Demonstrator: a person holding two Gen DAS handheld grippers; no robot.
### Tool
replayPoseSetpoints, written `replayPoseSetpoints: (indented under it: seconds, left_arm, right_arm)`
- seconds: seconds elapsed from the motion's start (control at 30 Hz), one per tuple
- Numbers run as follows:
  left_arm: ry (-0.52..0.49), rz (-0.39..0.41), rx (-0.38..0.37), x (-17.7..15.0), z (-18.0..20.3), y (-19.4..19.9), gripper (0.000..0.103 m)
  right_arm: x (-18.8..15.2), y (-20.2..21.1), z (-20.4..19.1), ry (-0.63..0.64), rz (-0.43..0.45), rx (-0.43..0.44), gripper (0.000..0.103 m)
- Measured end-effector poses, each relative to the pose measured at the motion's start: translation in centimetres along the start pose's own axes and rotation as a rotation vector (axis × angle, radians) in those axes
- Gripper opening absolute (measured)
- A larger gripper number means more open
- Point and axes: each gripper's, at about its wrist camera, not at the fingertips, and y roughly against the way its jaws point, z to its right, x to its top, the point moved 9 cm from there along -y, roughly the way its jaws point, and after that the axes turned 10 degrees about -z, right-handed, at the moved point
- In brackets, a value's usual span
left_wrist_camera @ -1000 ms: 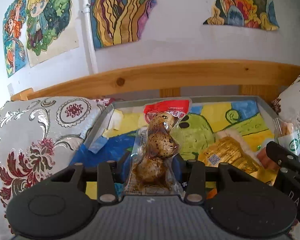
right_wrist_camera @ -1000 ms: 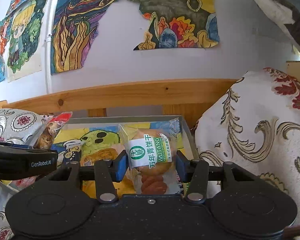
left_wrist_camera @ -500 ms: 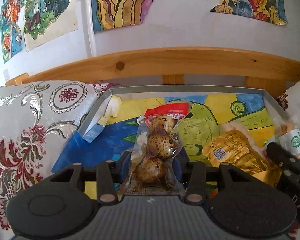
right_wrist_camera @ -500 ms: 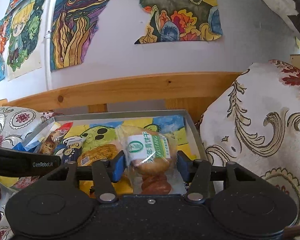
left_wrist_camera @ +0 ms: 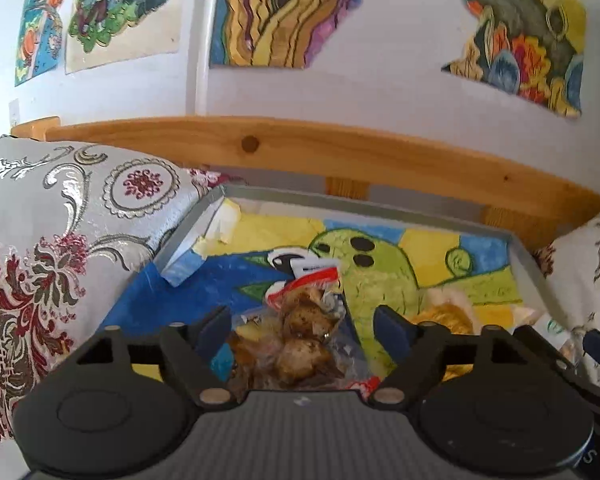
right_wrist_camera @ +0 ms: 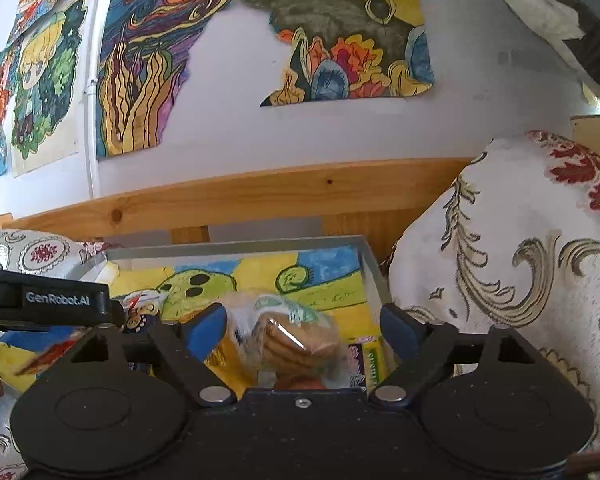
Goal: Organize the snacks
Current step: 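Lower both snacks into the tray and open both tools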
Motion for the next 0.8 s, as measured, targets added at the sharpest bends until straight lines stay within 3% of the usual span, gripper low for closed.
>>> replayPoseSetpoints:
  seconds: [0.43, 0.8]
  left_arm:
    - [0.051, 0.069, 0.023, 1.1, -1.6, 3.0, 0.102]
    - [0.103, 0.091, 0.041, 0.9, -3.1, 5.9, 0.102]
  right_arm:
    - [1.5, 2.2, 0.5, -0.016, 0.046, -0.011, 0.101]
    - [2.6, 5.6, 0.7, -0.024, 0.061, -0.02, 0.102]
